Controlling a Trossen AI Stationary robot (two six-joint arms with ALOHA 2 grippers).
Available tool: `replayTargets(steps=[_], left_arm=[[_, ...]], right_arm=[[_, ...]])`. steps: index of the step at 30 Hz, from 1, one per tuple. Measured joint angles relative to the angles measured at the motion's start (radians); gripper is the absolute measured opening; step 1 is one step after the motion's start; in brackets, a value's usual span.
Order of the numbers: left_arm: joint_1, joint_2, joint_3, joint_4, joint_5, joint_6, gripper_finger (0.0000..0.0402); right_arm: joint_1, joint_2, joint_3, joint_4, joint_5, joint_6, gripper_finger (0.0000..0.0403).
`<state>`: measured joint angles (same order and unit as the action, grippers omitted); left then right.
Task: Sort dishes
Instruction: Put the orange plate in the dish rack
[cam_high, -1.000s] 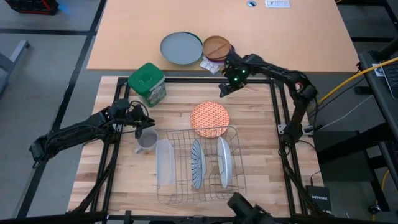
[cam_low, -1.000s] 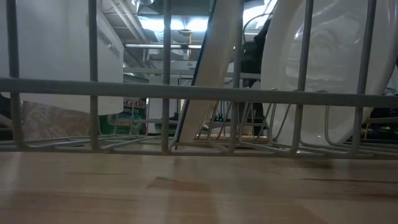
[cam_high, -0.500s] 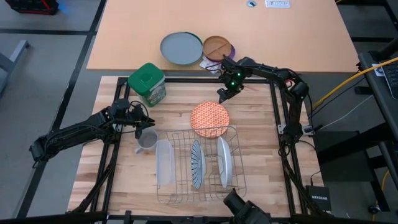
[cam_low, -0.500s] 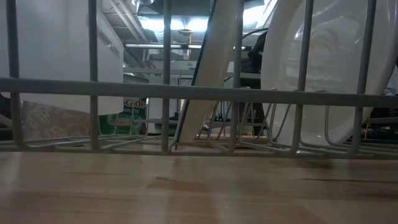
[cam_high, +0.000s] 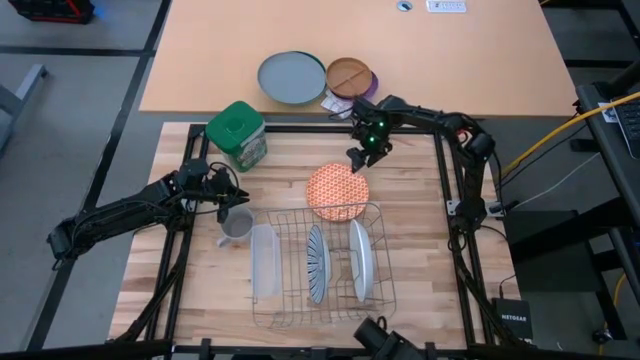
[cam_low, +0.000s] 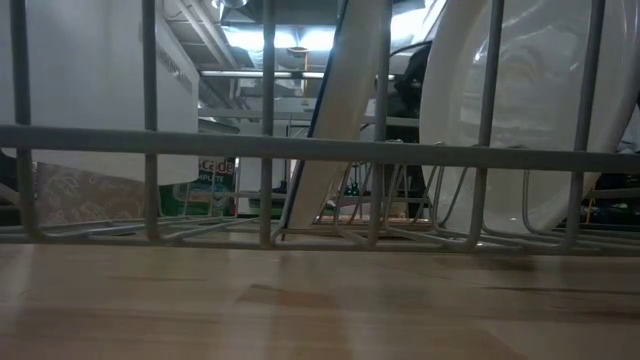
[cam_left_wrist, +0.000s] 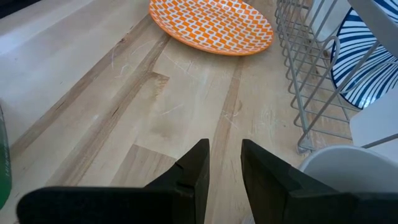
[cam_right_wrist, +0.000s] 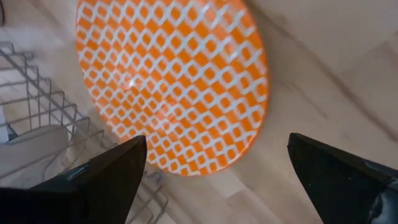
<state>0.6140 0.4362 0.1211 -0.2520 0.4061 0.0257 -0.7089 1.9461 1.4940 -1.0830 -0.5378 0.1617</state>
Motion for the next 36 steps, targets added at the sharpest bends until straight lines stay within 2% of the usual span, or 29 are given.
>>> replayTargets(steps=[9, 13, 17, 19, 27, 36], left_arm=[[0.000, 0.000, 0.000, 0.000, 0.000, 0.000, 0.0082], [0.000, 0.000, 0.000, 0.000, 0.000, 0.000, 0.0082], [-0.001, -0.005, 0.000, 0.000, 0.099, 0.026, 0.0082], [-0.002, -0.006, 0.000, 0.000, 0.103, 0.027, 0.0082], [-0.001, -0.005, 0.000, 0.000, 0.103, 0.027, 0.0082], [-0.001, -0.005, 0.000, 0.000, 0.103, 0.027, 0.0082]], right_arm=[[0.061, 0.000, 0.000, -0.009, 0.001, -0.100, 0.0392], [0.098, 0.000, 0.000, 0.002, 0.068, -0.126, 0.0392], [0.136, 0.000, 0.000, 0.022, 0.143, -0.127, 0.0392], [0.153, 0.000, 0.000, 0.022, 0.163, -0.128, 0.0392], [0.213, 0.000, 0.000, 0.037, 0.171, -0.173, 0.0392], [0.218, 0.000, 0.000, 0.039, 0.201, -0.174, 0.0392]])
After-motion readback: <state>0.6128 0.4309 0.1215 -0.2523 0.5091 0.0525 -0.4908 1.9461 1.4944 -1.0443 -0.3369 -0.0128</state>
